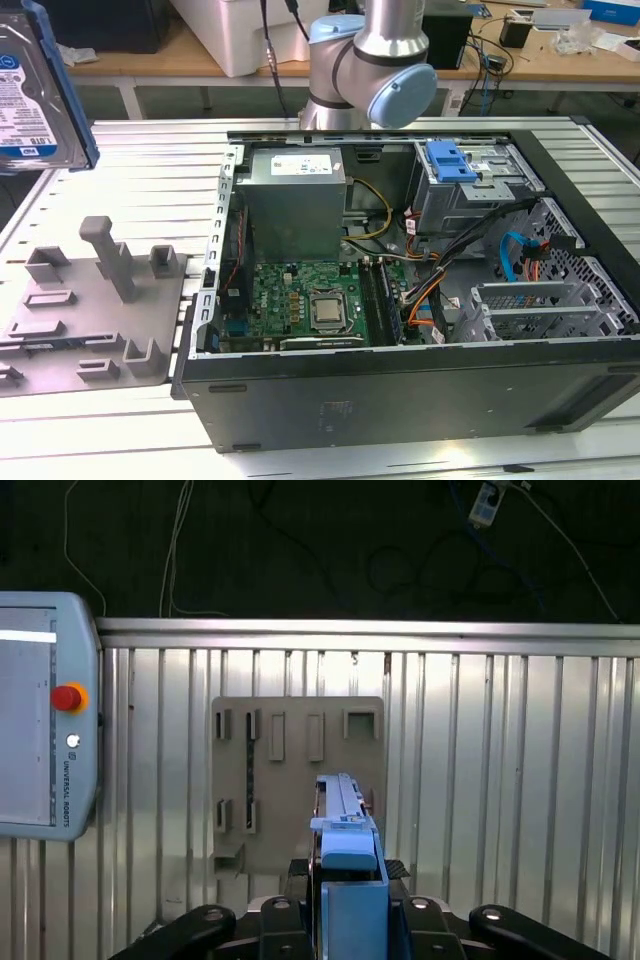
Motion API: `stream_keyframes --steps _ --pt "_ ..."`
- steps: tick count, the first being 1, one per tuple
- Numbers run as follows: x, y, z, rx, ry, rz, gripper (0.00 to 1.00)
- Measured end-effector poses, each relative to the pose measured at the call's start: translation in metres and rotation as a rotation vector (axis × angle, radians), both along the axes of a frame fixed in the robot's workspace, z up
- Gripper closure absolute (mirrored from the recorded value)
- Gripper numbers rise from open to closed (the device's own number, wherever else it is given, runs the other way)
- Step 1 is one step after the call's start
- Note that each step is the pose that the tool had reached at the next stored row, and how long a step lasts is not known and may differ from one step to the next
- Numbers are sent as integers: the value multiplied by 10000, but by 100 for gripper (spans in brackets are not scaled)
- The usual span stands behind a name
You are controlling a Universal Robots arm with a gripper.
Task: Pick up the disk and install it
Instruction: 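Pick up the disk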
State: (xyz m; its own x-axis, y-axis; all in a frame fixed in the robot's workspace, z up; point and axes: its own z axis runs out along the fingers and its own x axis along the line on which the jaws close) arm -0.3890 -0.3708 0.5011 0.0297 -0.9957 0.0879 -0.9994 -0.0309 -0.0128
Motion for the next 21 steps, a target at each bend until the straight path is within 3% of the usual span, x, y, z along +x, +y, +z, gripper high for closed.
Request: stream_keyframes --steps 2,3,12,15,21 --pt "110 -60 22 1 43 -2 64" --pt "215 -116 37 1 94 -1 64" --pt "557 -314 73 1 292 -2 64" --pt "707 -391 85 1 394 -2 64" --pt "897 -485 101 0 428 2 64"
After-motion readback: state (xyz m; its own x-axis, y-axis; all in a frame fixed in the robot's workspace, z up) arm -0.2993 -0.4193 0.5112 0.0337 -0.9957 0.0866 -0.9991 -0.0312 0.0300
